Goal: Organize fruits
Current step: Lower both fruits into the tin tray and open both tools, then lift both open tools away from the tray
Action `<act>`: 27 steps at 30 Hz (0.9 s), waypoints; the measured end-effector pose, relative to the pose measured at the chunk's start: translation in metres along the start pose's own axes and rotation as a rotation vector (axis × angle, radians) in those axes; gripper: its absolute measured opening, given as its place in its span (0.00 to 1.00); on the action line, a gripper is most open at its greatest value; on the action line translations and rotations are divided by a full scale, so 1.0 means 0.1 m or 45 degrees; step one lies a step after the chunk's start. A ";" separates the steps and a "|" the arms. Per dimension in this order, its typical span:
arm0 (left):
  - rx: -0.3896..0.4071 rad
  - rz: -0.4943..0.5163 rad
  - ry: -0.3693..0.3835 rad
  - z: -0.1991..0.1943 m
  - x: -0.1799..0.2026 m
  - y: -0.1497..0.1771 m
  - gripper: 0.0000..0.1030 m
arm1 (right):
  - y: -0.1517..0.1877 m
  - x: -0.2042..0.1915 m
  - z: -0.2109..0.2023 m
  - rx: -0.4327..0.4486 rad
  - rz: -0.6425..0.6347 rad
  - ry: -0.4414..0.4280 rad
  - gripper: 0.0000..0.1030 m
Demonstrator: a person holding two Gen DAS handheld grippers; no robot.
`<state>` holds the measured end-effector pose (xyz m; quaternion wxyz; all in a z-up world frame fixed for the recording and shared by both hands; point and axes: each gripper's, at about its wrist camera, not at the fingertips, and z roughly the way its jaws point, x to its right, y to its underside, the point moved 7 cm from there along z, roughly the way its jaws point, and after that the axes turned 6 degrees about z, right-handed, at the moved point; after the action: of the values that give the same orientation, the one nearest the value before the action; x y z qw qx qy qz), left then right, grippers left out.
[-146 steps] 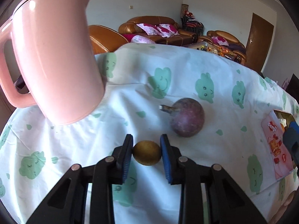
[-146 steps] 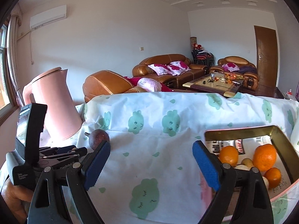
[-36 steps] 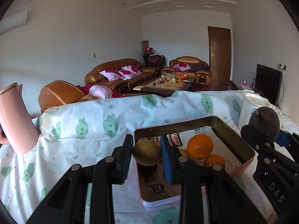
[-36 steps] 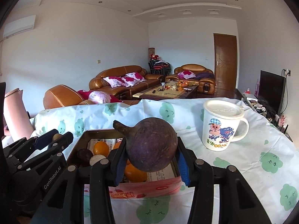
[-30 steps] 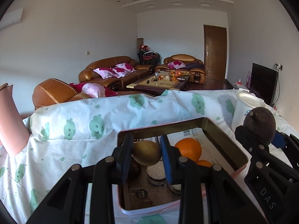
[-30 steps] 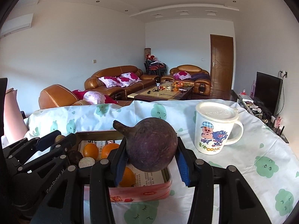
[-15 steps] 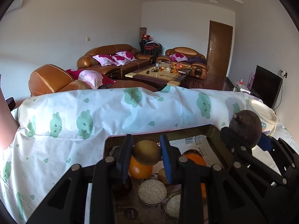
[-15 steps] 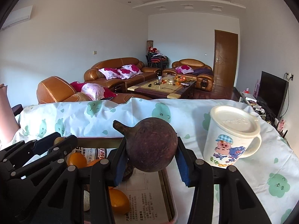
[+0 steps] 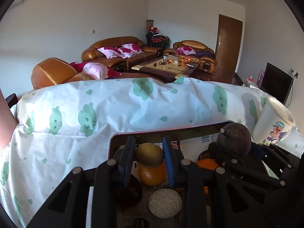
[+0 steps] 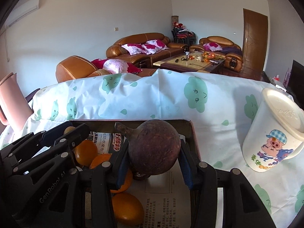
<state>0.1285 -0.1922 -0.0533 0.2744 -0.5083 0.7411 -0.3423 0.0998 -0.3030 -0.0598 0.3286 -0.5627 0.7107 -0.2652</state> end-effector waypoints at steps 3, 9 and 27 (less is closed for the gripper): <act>-0.017 -0.019 0.011 0.02 -0.03 0.01 0.30 | 0.01 -0.01 0.00 -0.009 0.001 -0.057 0.49; -0.048 -0.001 -0.042 0.02 -0.09 0.05 0.30 | 0.03 -0.10 0.06 -0.048 -0.039 -0.087 0.49; -0.058 0.027 -0.057 0.04 -0.09 0.07 0.30 | -0.06 0.08 -0.27 0.040 0.233 -0.358 0.62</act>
<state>0.1302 -0.1823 -0.0608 0.2828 -0.5141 0.7477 -0.3109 0.0817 -0.3117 -0.0397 0.4563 -0.5218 0.7019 -0.1639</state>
